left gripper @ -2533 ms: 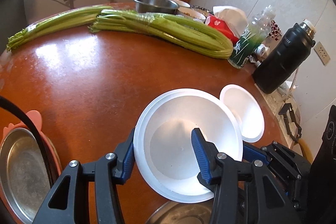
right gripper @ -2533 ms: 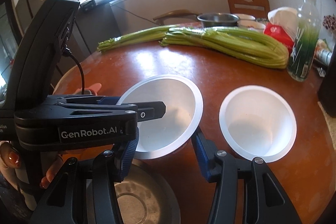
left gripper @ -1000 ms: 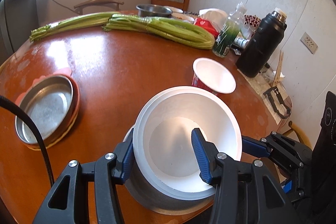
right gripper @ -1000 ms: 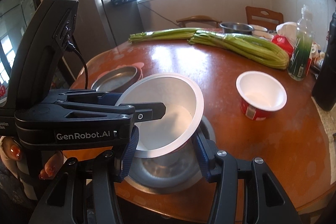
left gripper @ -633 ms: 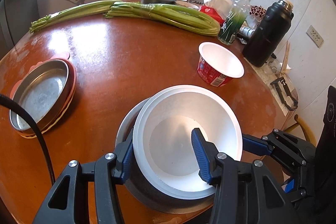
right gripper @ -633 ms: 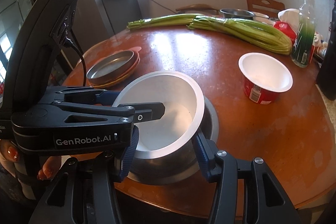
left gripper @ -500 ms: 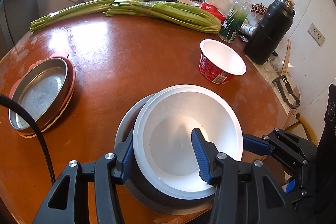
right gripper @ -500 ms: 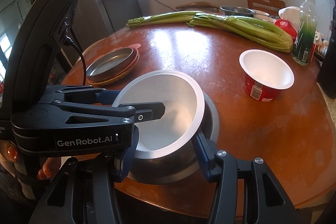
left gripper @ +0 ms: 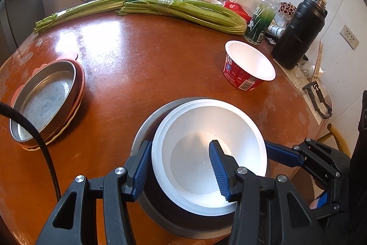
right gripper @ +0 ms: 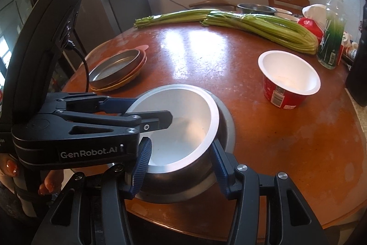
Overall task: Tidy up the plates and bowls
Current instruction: 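Open the left tool to release the paper bowl, then move the left tool to the second red-printed paper bowl and grasp its rim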
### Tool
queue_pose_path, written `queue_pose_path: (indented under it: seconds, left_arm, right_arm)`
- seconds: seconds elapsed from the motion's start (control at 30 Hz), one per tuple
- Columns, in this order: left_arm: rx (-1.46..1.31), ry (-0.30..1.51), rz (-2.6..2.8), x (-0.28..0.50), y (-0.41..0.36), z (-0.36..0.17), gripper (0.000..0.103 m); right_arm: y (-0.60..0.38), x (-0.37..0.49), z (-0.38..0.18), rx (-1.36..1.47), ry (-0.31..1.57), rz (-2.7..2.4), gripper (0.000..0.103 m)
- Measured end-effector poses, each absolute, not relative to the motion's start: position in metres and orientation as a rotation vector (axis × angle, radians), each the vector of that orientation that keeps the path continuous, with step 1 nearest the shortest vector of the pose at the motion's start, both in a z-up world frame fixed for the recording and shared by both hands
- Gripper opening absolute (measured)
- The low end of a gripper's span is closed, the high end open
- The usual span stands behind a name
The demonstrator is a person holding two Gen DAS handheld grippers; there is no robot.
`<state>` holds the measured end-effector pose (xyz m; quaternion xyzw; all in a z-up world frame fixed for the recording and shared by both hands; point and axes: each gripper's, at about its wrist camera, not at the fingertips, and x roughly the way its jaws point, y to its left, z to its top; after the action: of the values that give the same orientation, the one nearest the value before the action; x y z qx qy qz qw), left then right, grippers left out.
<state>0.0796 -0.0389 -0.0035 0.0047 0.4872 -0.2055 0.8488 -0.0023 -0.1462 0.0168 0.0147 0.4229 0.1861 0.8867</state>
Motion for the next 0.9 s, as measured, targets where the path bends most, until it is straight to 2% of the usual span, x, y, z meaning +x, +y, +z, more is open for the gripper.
queue_pose_path:
  seconds: [0.9]
  left_arm:
    - [0.031, 0.942, -0.38, 0.081, -0.032, 0.027, 0.051]
  right_arm:
    - [-0.169, -0.002, 0.04, 0.053, 0.791, 0.335, 0.054]
